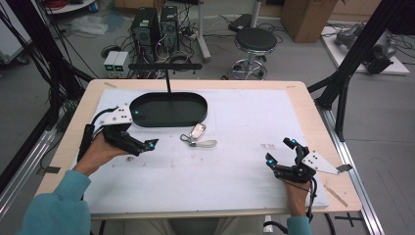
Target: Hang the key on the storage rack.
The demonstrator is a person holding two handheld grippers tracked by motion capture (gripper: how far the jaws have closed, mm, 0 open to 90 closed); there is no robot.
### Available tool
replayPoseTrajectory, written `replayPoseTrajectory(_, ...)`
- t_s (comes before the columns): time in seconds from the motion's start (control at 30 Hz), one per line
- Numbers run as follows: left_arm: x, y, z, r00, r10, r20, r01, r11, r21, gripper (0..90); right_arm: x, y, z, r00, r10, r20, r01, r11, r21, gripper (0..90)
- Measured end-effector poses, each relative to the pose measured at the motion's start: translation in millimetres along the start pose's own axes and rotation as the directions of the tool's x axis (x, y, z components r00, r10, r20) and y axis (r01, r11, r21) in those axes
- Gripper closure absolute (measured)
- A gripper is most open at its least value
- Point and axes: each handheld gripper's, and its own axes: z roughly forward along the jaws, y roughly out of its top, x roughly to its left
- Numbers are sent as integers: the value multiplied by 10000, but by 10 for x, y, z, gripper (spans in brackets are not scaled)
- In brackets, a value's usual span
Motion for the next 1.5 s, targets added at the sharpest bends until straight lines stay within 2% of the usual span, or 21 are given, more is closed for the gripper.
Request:
replayPoseTrajectory(0.3, 50, 192, 303, 9959, 355, 831, -425, 9955, 848, 18, 0, -1, -2, 10000, -8, -1, 8, 10000, -20, 92)
replayPoseTrajectory(0.37, 50, 238, 380, 9934, 443, 1054, -559, 9924, 1100, 18, 0, -1, -5, 10000, 0, 3, 0, 10000, -11, 92)
replayPoseTrajectory(0.43, 43, 278, 443, 9927, 604, 1041, -738, 9887, 1307, 18, -1, -2, -5, 10000, -4, 1, 4, 10000, -18, 92)
replayPoseTrajectory(0.6, 44, 375, 655, 9850, 931, 1454, -1214, 9723, 1998, 42, -1, -2, -4, 10000, -40, 1, 40, 10000, -36, 92)
replayPoseTrajectory(0.63, 43, 389, 711, 9808, 1014, 1664, -1355, 9685, 2088, 99, 0, -2, -7, 10000, -45, 14, 45, 10000, -42, 92)
replayPoseTrajectory(0.67, 29, 402, 799, 9763, 1172, 1821, -1579, 9607, 2282, 100, -2, -2, -6, 10000, -52, 15, 52, 10000, -53, 92)
replayPoseTrajectory(0.7, 29, 402, 799, 9763, 1172, 1821, -1579, 9607, 2282, 100, -2, -2, -6, 10000, -51, 14, 51, 10000, -59, 92)
replayPoseTrajectory(0.77, 16, 419, 916, 9742, 1240, 1886, -1705, 9518, 2550, 100, -1, -2, -8, 10000, -22, 3, 22, 10000, -36, 92)
replayPoseTrajectory(0.83, 9, 431, 977, 9723, 1280, 1957, -1776, 9486, 2621, 99, 0, -2, -8, 10000, -14, 6, 14, 10000, -42, 92)
replayPoseTrajectory(0.9, -6, 461, 1082, 9692, 1274, 2107, -1848, 9420, 2803, 100, -4, -2, -7, 10000, -41, 8, 41, 10000, -63, 92)
replayPoseTrajectory(0.97, -15, 470, 1118, 9686, 1259, 2145, -1857, 9397, 2871, 100, -3, -2, -7, 10000, -37, 7, 37, 10000, -69, 92)
replayPoseTrajectory(1.03, -24, 479, 1170, 9649, 1360, 2247, -2021, 9309, 3043, 99, -3, -3, -7, 10000, -21, 4, 21, 10000, -84, 92)
replayPoseTrajectory(1.07, -28, 480, 1185, 9648, 1376, 2239, -2049, 9273, 3131, 99, -2, -3, -7, 10000, -3, 5, 3, 10000, -88, 92)
replayPoseTrajectory(1.2, -40, 452, 1268, 9646, 1335, 2273, -2053, 9214, 3299, 100, -2, -3, -7, 10000, -25, 3, 25, 10000, -89, 92)
replayPoseTrajectory(1.23, -35, 445, 1283, 9632, 1352, 2321, -2102, 9175, 3377, 99, 2, -2, -8, 10000, 28, 24, -27, 10000, -91, 92)
replayPoseTrajectory(1.33, -30, 403, 1343, 9642, 1265, 2331, -2067, 9092, 3615, 103, 2, -3, -8, 10000, 45, 24, -44, 9999, -96, 92)
replayPoseTrajectory(1.43, -43, 355, 1417, 9613, 1301, 2427, -2209, 8904, 3979, 109, 2, -3, -9, 10000, 55, 24, -55, 9999, -93, 92)
replayPoseTrajectory(1.47, -43, 355, 1417, 9613, 1301, 2427, -2209, 8904, 3979, 112, 2, -3, -9, 10000, 55, 24, -55, 9999, -93, 92)
replayPoseTrajectory(1.5, -48, 345, 1438, 9598, 1356, 2457, -2293, 8837, 4081, 112, 1, -3, -8, 10000, 33, 20, -33, 9999, -103, 92)
